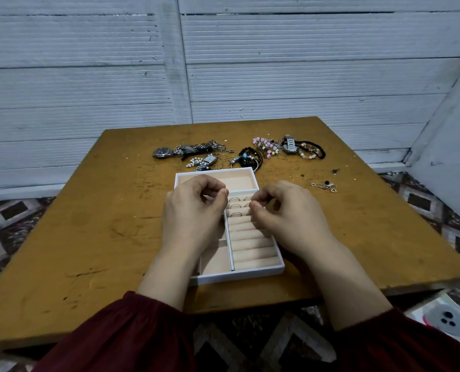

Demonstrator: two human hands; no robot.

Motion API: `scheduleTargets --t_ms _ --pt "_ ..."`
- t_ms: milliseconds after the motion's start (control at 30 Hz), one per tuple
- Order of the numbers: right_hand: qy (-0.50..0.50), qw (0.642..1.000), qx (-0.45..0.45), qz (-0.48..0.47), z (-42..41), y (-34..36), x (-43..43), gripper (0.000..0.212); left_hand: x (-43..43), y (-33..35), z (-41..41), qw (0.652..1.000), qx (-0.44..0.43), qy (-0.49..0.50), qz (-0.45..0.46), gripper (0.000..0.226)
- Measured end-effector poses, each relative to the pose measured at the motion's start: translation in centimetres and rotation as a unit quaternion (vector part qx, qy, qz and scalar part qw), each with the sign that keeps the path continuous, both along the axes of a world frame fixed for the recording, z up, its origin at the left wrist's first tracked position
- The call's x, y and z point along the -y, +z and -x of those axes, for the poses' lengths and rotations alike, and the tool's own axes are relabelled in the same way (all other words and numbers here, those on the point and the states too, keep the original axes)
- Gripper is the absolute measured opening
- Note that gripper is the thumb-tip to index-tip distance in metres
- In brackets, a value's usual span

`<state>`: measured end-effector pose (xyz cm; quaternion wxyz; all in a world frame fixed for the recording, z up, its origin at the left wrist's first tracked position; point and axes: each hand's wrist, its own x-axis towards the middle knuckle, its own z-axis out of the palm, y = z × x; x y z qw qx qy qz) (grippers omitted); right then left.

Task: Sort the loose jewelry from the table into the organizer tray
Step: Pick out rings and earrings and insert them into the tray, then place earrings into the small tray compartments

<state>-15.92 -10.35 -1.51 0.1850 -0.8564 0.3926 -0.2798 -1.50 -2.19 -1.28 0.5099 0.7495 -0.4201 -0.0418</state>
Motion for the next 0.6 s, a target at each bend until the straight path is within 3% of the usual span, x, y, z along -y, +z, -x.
scheduleTargets --t_ms 300,600 --pt "0.008 0.985 0.169 -0.039 -1.0 -0.1 0.0 0.022 0.1 0.9 -0.9 1.0 0.002 -0.017 0.014 0.009" --pt "0.04 0.985 0.169 -0.011 -5.0 1.9 2.4 0.022 1.8 1.9 -4.8 0.997 -0.04 -0.027 0.063 0.01"
